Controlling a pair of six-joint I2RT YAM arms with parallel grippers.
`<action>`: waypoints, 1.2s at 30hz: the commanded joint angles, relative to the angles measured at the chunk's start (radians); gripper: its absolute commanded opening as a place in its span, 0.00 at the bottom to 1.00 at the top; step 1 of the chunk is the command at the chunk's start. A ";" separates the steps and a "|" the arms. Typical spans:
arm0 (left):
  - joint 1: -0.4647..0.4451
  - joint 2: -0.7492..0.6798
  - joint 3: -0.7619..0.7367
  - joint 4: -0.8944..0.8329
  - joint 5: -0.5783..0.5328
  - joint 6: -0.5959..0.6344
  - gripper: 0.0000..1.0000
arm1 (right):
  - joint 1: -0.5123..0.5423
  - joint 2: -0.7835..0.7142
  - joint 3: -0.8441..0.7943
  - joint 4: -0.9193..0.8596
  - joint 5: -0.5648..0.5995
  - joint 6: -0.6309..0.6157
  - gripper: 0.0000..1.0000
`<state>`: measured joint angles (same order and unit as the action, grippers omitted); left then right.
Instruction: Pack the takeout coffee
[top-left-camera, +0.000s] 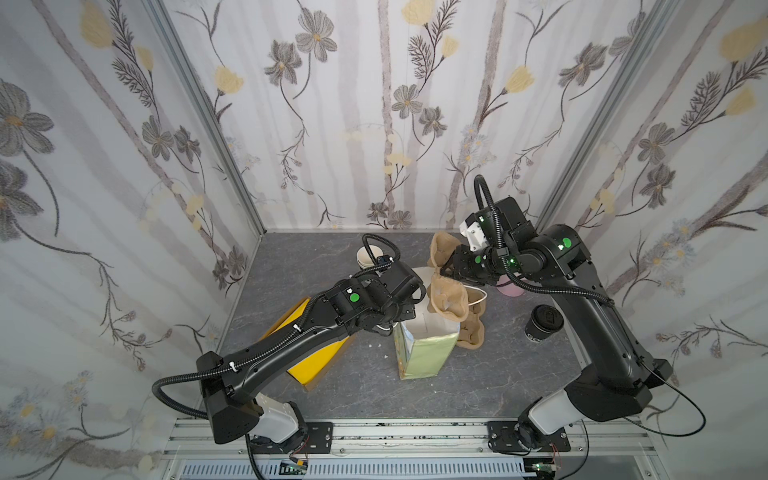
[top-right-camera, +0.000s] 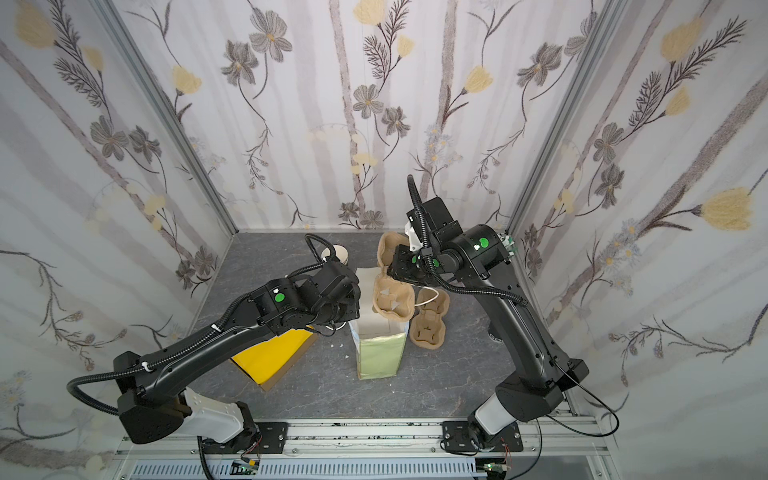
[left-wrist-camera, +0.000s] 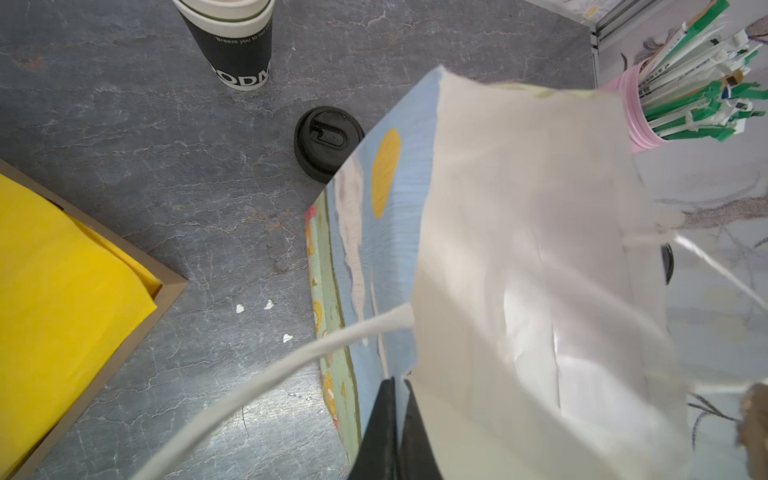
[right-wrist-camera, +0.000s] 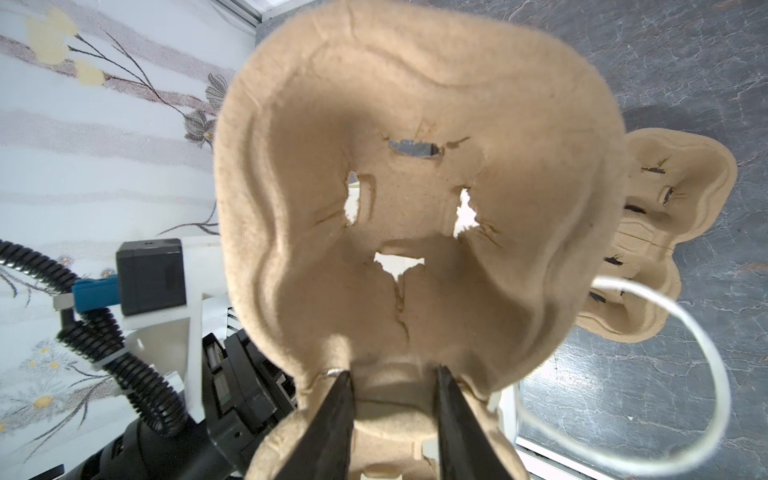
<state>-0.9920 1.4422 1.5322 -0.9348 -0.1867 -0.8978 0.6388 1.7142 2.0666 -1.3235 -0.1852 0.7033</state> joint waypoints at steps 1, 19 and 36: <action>0.000 -0.031 -0.031 0.052 -0.006 -0.034 0.00 | 0.004 0.004 -0.032 0.069 -0.018 0.019 0.33; 0.023 -0.257 -0.334 0.323 0.060 -0.185 0.05 | 0.115 0.044 -0.097 0.092 0.015 0.044 0.33; 0.033 -0.373 -0.425 0.353 0.059 -0.181 0.33 | 0.175 0.071 -0.098 0.025 0.072 0.029 0.33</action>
<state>-0.9607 1.0771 1.1152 -0.6113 -0.1116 -1.0706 0.8066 1.7752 1.9690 -1.2976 -0.1421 0.7319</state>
